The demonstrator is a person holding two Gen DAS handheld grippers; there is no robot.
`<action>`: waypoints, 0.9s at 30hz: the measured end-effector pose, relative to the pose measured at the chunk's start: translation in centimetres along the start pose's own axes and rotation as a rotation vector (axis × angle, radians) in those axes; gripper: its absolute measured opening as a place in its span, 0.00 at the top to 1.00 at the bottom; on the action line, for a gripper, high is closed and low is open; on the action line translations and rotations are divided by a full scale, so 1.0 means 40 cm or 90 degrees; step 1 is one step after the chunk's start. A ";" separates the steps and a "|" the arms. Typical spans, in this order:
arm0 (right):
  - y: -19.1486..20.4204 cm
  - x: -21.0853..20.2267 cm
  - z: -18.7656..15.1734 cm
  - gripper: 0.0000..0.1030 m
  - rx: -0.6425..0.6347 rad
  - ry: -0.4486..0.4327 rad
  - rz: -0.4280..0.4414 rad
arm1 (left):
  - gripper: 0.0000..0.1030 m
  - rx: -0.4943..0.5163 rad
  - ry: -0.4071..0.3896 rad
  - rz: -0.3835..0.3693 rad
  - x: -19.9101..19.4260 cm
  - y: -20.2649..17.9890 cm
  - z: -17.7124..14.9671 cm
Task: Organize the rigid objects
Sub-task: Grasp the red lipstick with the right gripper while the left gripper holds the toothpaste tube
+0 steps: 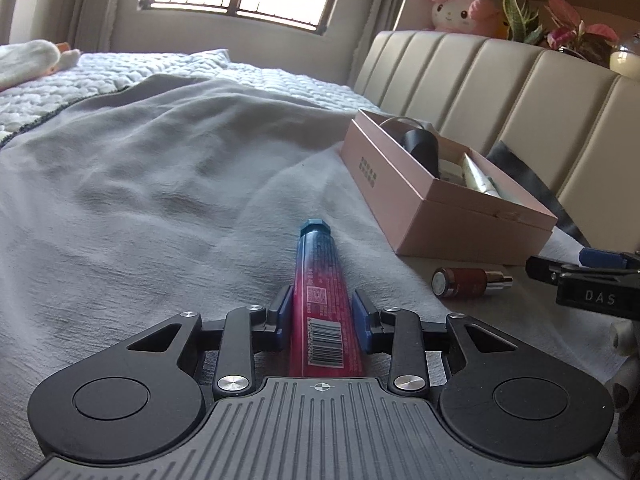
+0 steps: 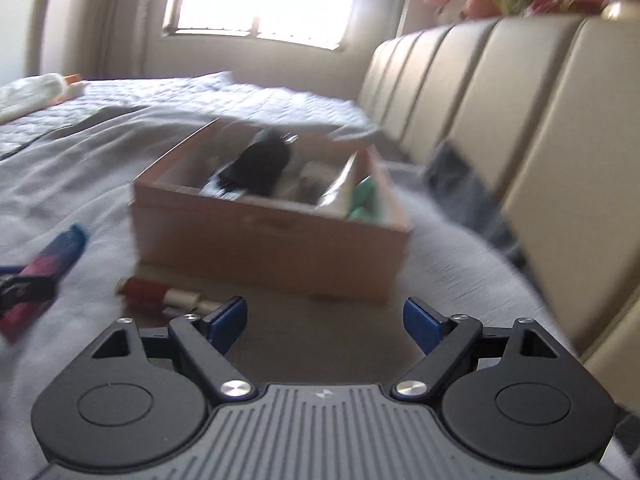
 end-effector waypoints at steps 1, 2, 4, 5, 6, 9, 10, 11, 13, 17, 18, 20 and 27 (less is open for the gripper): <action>0.003 -0.010 0.006 0.16 0.007 -0.002 0.020 | 0.66 0.001 0.000 0.001 0.000 -0.001 0.000; 0.010 -0.021 0.009 0.16 0.009 -0.003 0.043 | 0.66 0.002 0.000 0.001 0.001 -0.001 0.000; 0.039 -0.045 0.008 0.16 -0.003 -0.011 0.075 | 0.66 0.004 -0.001 0.003 0.001 -0.002 0.000; 0.055 -0.053 0.005 0.16 -0.012 -0.014 0.084 | 0.66 0.004 -0.001 0.003 0.000 -0.002 -0.001; 0.077 -0.059 0.002 0.16 -0.022 -0.015 0.094 | 0.66 0.004 -0.001 0.002 0.000 -0.002 -0.001; 0.138 -0.064 -0.004 0.16 -0.040 -0.013 0.120 | 0.66 0.004 -0.002 0.002 0.000 -0.002 -0.001; 0.158 -0.062 -0.004 0.16 -0.045 -0.017 0.121 | 0.66 0.004 -0.001 0.002 0.000 -0.002 -0.001; 0.174 -0.057 -0.001 0.16 -0.051 -0.021 0.116 | 0.66 0.003 -0.001 0.002 0.000 -0.002 -0.001; 0.205 -0.041 0.000 0.15 -0.061 -0.028 0.098 | 0.66 0.003 -0.002 0.001 -0.001 -0.003 -0.001; 0.214 0.032 -0.004 0.13 -0.053 0.036 0.077 | 0.66 -0.008 -0.004 -0.003 -0.003 0.002 -0.002; 0.208 0.046 -0.007 0.13 -0.042 0.056 0.079 | 0.66 -0.007 -0.004 -0.002 -0.003 0.001 -0.002; 0.186 0.061 -0.018 0.10 -0.004 0.080 0.090 | 0.66 -0.005 -0.004 -0.001 -0.003 0.003 -0.003; 0.135 0.061 -0.027 0.23 0.080 0.080 0.130 | 0.66 -0.004 -0.003 -0.001 -0.003 0.001 -0.003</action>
Point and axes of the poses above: each gripper's, at about its wrist camera, not at the fingertips, and x roughly the way its jaws point, y to its left, z to its top, the point moved 5 cm from there along x, roughly the way its jaws point, and after that the axes turned 2 degrees about x, right-handed, at the moved point
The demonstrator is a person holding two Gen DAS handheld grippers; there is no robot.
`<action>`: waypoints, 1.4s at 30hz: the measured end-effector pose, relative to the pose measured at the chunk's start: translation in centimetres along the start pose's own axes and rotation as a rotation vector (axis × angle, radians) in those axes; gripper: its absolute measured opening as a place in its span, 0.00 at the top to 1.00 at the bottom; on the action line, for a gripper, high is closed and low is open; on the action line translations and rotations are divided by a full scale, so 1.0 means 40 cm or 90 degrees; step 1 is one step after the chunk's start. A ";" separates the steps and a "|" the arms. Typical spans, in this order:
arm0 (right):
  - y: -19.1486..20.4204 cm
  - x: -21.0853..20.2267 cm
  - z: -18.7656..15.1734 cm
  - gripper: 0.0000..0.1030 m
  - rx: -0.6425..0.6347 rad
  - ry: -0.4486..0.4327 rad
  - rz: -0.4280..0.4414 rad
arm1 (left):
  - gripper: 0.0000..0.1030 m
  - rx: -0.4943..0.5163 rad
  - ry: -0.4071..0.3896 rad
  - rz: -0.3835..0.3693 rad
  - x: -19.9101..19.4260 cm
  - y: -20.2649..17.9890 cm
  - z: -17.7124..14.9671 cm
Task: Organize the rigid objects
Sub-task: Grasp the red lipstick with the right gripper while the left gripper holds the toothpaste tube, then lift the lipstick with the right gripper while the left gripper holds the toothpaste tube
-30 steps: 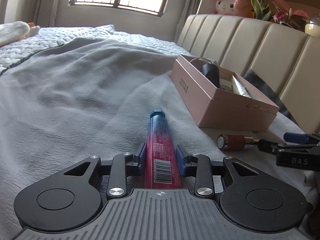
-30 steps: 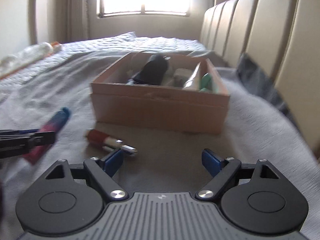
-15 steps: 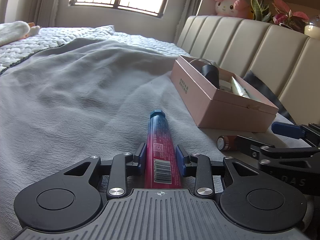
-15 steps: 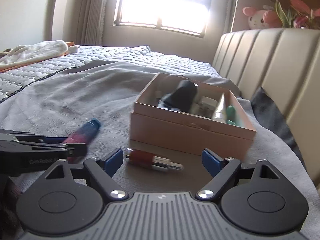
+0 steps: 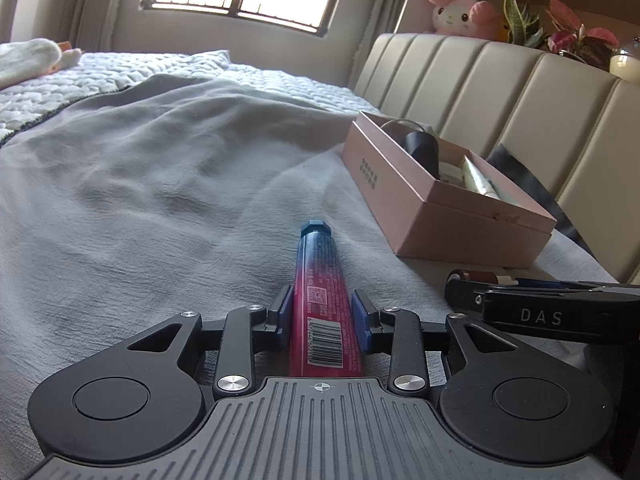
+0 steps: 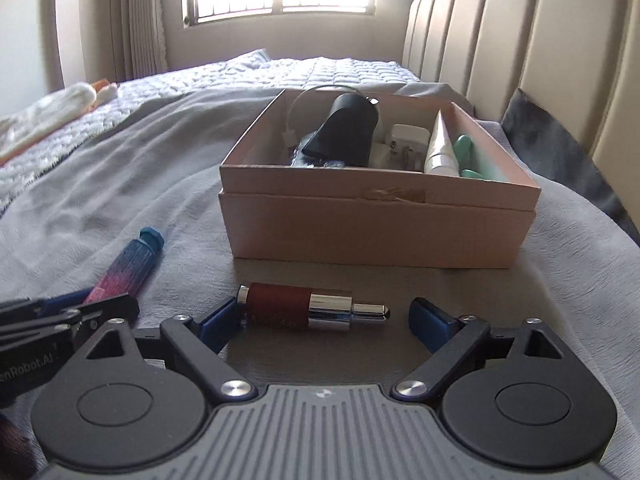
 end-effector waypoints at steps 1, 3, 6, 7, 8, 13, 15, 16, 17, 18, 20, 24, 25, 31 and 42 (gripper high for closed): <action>-0.001 -0.005 0.000 0.23 -0.002 -0.002 0.005 | 0.66 0.000 0.000 0.000 0.000 0.000 0.000; -0.006 -0.014 -0.005 0.24 -0.008 -0.004 0.012 | 0.66 0.001 0.000 0.001 0.000 -0.001 0.000; -0.018 -0.035 -0.018 0.24 -0.024 -0.006 0.014 | 0.66 0.001 0.000 0.001 0.000 -0.001 -0.001; -0.026 -0.045 -0.023 0.24 -0.031 -0.008 0.012 | 0.66 0.001 0.000 0.001 0.000 -0.001 -0.001; -0.034 -0.056 -0.030 0.24 -0.038 -0.012 0.008 | 0.66 0.002 0.000 0.001 0.000 -0.001 -0.001; -0.084 -0.101 -0.059 0.24 -0.080 -0.051 -0.035 | 0.66 0.015 0.003 0.013 0.002 -0.008 -0.001; -0.102 -0.100 -0.060 0.24 -0.058 -0.049 -0.026 | 0.66 0.024 0.005 0.021 0.003 -0.015 -0.001; -0.108 -0.097 -0.059 0.24 -0.049 -0.048 -0.023 | 0.66 0.029 0.006 0.024 0.003 -0.018 -0.001; -0.111 -0.092 -0.059 0.24 -0.043 -0.046 -0.020 | 0.66 0.033 0.007 0.028 0.004 -0.020 -0.001; -0.113 -0.090 -0.061 0.24 -0.040 -0.046 -0.018 | 0.66 0.037 0.008 0.031 0.004 -0.022 -0.001; -0.115 -0.088 -0.066 0.24 -0.036 -0.049 -0.013 | 0.66 0.048 0.010 0.041 0.004 -0.028 -0.001; -0.123 -0.087 -0.071 0.24 -0.020 -0.051 0.000 | 0.66 0.060 0.016 0.053 0.005 -0.036 0.004; -0.126 -0.085 -0.072 0.24 -0.015 -0.050 0.003 | 0.66 0.052 0.017 0.050 0.003 -0.034 0.009; -0.141 -0.075 -0.073 0.23 0.016 -0.038 0.025 | 0.66 0.024 0.044 0.062 0.038 -0.026 0.065; -0.140 -0.074 -0.074 0.21 0.018 -0.038 0.025 | 0.68 0.075 0.070 0.078 0.082 -0.042 0.059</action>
Point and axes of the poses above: each gripper's, at about its wrist camera, not at the fingertips, and x roughly the way its jaws point, y to its left, z to its top, the point moved 5 cm from there along x, roughly the way its jaws point, and after that the axes turned 2 degrees about x, right-handed, at the moved point
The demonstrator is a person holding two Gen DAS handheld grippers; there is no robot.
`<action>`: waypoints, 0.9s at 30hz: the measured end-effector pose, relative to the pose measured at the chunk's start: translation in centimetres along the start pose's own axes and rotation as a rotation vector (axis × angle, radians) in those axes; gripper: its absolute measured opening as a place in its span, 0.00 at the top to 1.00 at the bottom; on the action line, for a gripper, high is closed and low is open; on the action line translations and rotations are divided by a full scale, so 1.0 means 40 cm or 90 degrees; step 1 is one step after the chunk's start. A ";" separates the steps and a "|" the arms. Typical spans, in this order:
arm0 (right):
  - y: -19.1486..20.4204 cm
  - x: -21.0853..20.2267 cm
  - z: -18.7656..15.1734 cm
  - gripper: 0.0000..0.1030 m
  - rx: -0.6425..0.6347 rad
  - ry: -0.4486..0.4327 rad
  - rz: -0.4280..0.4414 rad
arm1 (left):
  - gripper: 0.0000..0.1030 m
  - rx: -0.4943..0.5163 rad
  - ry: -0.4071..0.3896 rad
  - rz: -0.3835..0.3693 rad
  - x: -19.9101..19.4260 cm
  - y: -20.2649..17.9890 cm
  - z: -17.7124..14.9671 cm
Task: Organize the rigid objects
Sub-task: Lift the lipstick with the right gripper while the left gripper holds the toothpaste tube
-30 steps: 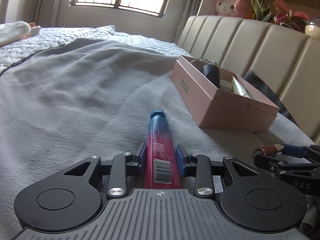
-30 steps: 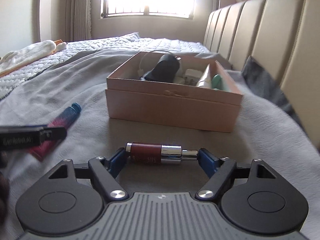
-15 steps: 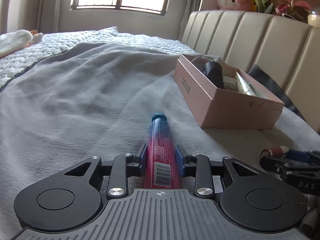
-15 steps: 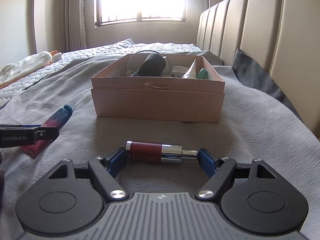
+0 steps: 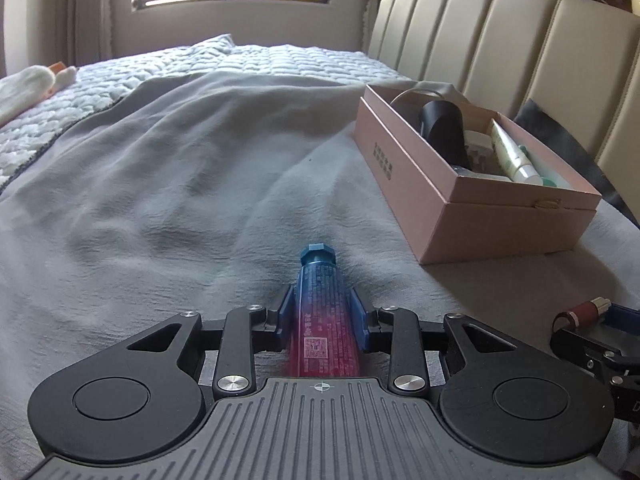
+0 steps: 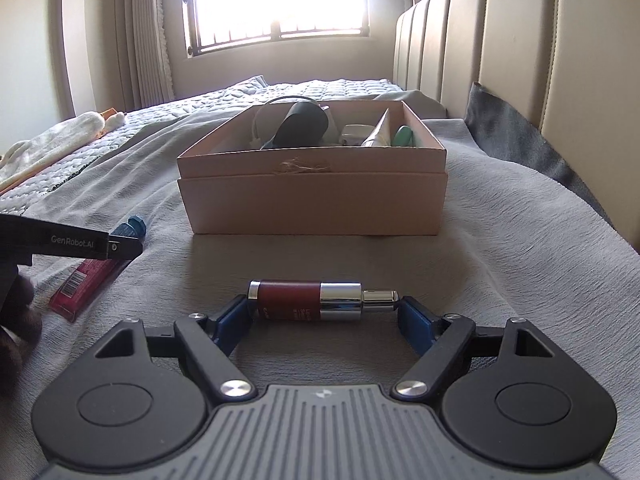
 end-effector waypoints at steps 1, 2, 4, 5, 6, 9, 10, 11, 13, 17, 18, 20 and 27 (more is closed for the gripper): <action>0.000 0.000 0.000 0.21 0.001 0.001 0.001 | 0.67 0.001 -0.004 0.000 -0.003 0.000 -0.002; -0.002 0.001 0.000 0.21 0.003 0.001 0.002 | 0.67 0.004 -0.008 -0.001 -0.007 -0.001 -0.004; -0.005 0.003 0.000 0.21 0.007 0.003 0.005 | 0.68 0.015 -0.013 -0.003 -0.018 -0.007 -0.009; -0.005 0.003 0.000 0.21 0.008 0.003 0.005 | 0.68 0.023 -0.016 -0.006 -0.025 -0.010 -0.014; -0.005 0.004 0.001 0.21 0.008 0.004 0.004 | 0.68 0.032 -0.019 -0.012 -0.032 -0.014 -0.018; -0.001 0.008 0.002 0.20 -0.002 0.008 -0.004 | 0.68 0.043 -0.022 -0.035 -0.055 -0.019 -0.034; 0.001 0.009 0.002 0.20 -0.004 0.010 -0.007 | 0.68 0.041 -0.020 -0.048 -0.064 -0.021 -0.040; 0.002 0.009 0.002 0.20 -0.006 0.010 -0.010 | 0.68 0.038 -0.016 -0.061 -0.072 -0.023 -0.047; 0.004 0.009 0.001 0.19 -0.007 0.010 -0.013 | 0.68 0.037 -0.008 -0.083 -0.091 -0.032 -0.061; 0.004 0.010 0.001 0.19 -0.008 0.010 -0.015 | 0.68 0.054 0.004 -0.121 -0.126 -0.061 -0.084; 0.004 0.011 0.001 0.18 -0.009 0.012 -0.015 | 0.68 0.059 0.006 -0.124 -0.130 -0.068 -0.090; 0.004 0.015 0.003 0.18 -0.009 0.017 -0.015 | 0.68 0.069 0.003 -0.119 -0.134 -0.076 -0.098; 0.003 0.016 0.002 0.17 -0.007 0.016 -0.015 | 0.68 0.013 0.038 -0.128 -0.129 -0.062 -0.096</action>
Point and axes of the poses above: each gripper's, at about its wrist camera, not at the fingertips, and x roughly the way its jaws point, y to its left, z to its top, the point moved 5 cm from there along x, roughly the way its jaws point, and after that the axes turned 2 degrees about x, right-handed, at the moved point
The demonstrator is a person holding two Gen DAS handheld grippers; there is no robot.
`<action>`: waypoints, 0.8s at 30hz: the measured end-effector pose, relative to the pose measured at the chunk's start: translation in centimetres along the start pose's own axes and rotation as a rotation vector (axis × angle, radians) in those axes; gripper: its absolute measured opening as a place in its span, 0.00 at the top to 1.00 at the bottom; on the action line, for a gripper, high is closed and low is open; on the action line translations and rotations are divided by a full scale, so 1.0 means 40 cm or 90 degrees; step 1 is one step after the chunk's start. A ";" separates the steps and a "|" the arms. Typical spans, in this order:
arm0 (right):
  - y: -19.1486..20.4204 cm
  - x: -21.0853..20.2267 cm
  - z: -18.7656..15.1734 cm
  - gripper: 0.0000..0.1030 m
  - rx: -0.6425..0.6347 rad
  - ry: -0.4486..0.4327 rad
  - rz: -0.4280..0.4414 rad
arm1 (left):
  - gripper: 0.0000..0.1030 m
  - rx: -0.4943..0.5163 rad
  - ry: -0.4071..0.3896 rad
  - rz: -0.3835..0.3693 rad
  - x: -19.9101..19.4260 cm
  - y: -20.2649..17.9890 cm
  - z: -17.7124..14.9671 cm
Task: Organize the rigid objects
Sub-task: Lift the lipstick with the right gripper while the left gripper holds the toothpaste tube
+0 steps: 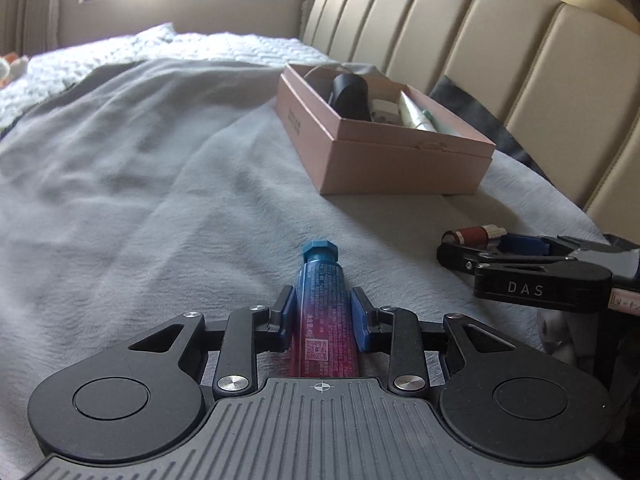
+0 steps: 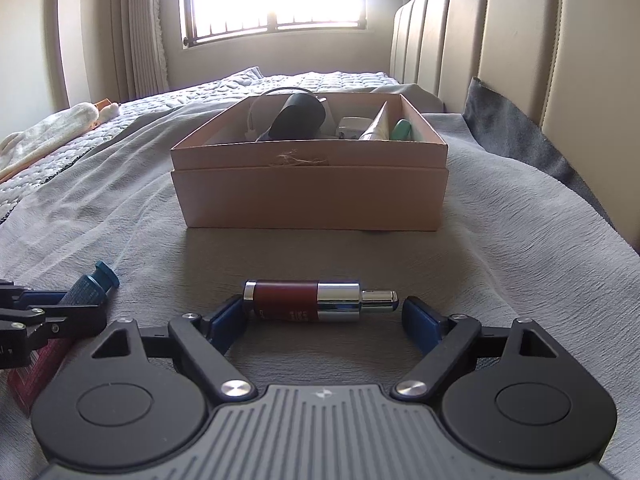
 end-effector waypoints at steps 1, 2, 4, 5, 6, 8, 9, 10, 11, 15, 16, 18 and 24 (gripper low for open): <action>0.000 0.000 0.000 0.17 0.001 0.000 0.001 | 0.68 -0.017 0.010 -0.002 0.000 0.005 0.003; 0.000 -0.001 -0.001 0.17 0.001 -0.001 0.001 | 0.68 -0.031 0.019 -0.004 0.000 0.009 0.006; -0.001 -0.001 -0.001 0.17 0.002 -0.001 0.002 | 0.68 -0.057 0.031 -0.009 0.001 0.017 0.010; -0.001 -0.001 -0.001 0.17 0.001 -0.001 0.002 | 0.68 -0.064 0.033 -0.012 0.001 0.020 0.010; -0.001 -0.001 -0.001 0.17 0.001 -0.001 0.002 | 0.69 -0.072 0.032 -0.017 0.000 0.024 0.008; -0.001 -0.001 -0.001 0.17 0.001 -0.001 0.002 | 0.69 -0.086 0.025 -0.032 0.001 0.033 0.003; -0.001 -0.001 -0.001 0.17 0.001 -0.001 0.002 | 0.69 -0.091 0.021 -0.041 0.000 0.039 0.001; -0.001 -0.001 -0.001 0.17 0.000 -0.001 0.001 | 0.69 -0.089 0.018 -0.050 0.000 0.043 -0.002; -0.001 -0.001 -0.001 0.17 0.000 -0.001 0.001 | 0.68 -0.079 0.016 -0.055 0.000 0.044 -0.004; -0.001 -0.002 -0.001 0.17 -0.002 0.000 0.000 | 0.68 -0.074 0.024 -0.059 0.002 0.045 -0.001; -0.001 -0.002 -0.001 0.17 -0.002 0.000 0.001 | 0.68 -0.071 0.025 -0.056 0.003 0.043 -0.001; 0.000 -0.002 -0.001 0.17 -0.002 -0.001 0.001 | 0.68 -0.054 0.024 -0.046 0.004 0.033 -0.002; -0.001 -0.002 -0.001 0.17 -0.001 0.000 0.003 | 0.68 -0.029 0.024 -0.007 0.005 0.008 0.000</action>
Point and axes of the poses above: each gripper's, at about its wrist camera, not at the fingertips, and x roughly the way its jaws point, y to its left, z to its top, the point moved 5 cm from there along x, roughly the way its jaws point, and after that the axes turned 2 degrees about x, right-handed, at the moved point
